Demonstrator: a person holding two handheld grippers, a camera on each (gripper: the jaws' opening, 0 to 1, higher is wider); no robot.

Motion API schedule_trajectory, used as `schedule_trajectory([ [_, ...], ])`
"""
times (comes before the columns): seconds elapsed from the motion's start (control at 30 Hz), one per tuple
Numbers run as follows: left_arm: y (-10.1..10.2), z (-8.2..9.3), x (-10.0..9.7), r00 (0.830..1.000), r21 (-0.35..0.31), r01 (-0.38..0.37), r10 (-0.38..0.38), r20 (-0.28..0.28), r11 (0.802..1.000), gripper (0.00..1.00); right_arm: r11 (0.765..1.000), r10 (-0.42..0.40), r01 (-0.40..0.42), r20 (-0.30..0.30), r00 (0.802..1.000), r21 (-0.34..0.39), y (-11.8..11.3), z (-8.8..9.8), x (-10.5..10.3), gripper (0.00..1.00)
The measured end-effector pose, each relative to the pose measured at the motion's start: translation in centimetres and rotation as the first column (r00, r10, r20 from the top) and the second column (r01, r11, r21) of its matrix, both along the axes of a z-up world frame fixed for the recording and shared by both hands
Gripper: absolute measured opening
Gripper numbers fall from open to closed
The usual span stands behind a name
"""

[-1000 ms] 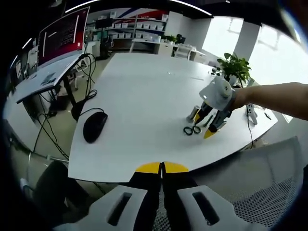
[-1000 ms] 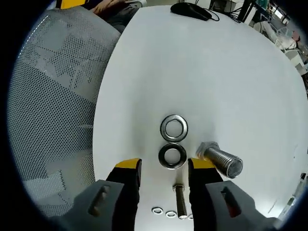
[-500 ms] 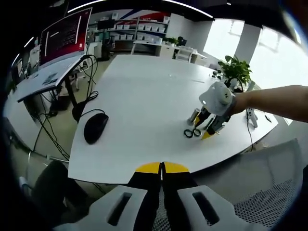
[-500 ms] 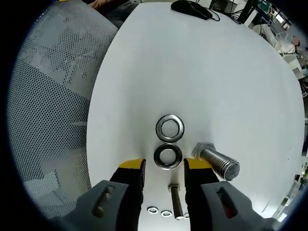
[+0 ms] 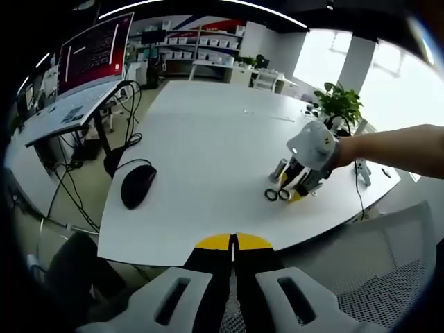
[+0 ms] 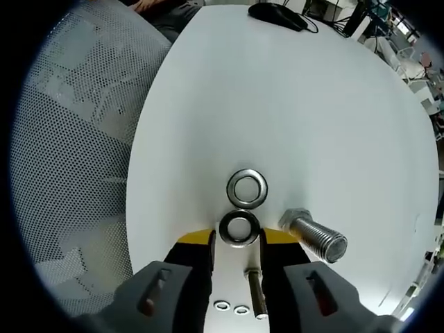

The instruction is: Place the washer onto the threaded stud by aligning its center hole with the stud, sliding it down to the base, and recovering from edge contact or off-axis alignment until the washer reaches the visible bottom stop.

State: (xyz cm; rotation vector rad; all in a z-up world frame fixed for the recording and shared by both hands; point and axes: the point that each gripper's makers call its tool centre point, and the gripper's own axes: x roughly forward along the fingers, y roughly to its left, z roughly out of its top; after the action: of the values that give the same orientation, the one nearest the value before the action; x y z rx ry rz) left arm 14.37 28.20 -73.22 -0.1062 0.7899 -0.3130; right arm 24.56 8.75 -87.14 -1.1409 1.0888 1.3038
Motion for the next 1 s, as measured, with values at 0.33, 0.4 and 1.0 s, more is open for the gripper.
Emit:
schedule_trajectory([
  [0.33, 0.0, 0.0, 0.0, 1.0, -0.001, -0.002, 0.002, 0.001, 1.0, 0.0, 1.0, 0.007, -0.007, 0.009, 1.0, -0.019, 0.0, 0.0, -0.1, 0.25],
  [0.4, 0.0, 0.0, 0.0, 1.0, 0.0, -0.001, 0.001, 0.001, 1.0, 0.0, 1.0, 0.008, -0.008, 0.01, 1.0, -0.018, 0.0, 0.0, -0.1, 0.24],
  [1.0, 0.0, 0.1, 0.1, 1.0, -0.001, -0.003, 0.003, 0.002, 1.0, 0.0, 0.998, -0.042, 0.042, 0.003, 0.999, 0.044, -0.3, 1.7, 0.1, 0.23],
])
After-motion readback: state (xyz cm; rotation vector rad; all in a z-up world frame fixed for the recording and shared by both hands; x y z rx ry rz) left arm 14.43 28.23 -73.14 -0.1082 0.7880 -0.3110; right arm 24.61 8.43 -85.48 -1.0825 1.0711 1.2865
